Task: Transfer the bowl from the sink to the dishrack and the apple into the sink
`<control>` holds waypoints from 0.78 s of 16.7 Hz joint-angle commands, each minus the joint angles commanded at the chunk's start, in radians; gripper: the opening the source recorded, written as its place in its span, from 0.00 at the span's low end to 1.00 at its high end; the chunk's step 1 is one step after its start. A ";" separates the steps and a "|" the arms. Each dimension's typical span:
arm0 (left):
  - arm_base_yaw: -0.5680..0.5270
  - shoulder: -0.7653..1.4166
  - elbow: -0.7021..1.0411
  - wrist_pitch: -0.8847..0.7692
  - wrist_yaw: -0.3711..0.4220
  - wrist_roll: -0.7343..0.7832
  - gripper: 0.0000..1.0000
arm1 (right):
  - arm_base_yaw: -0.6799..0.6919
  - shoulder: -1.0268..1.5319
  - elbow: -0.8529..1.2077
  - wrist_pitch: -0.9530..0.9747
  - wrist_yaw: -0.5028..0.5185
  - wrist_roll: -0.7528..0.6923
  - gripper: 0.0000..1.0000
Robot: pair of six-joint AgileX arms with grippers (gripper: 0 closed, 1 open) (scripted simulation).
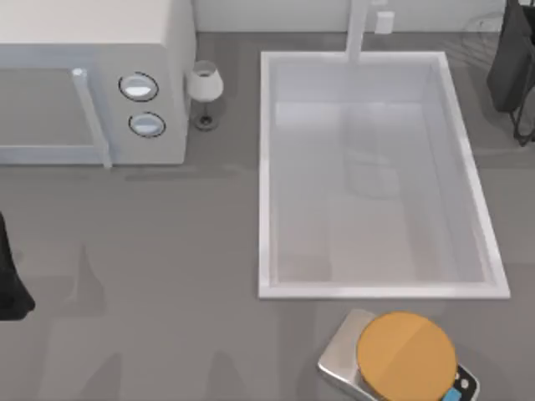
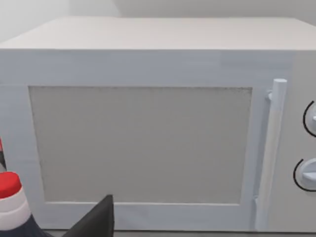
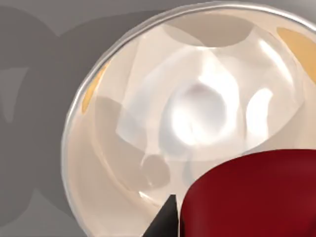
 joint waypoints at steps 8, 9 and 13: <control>0.000 0.000 0.000 0.000 0.000 0.000 1.00 | 0.214 0.032 -0.020 0.289 0.072 0.069 0.00; 0.000 0.000 0.000 0.000 0.000 0.000 1.00 | 0.267 0.037 -0.030 0.368 0.094 0.086 0.00; 0.000 0.000 0.000 0.000 0.000 0.000 1.00 | 0.490 0.051 -0.093 0.752 0.209 0.164 0.00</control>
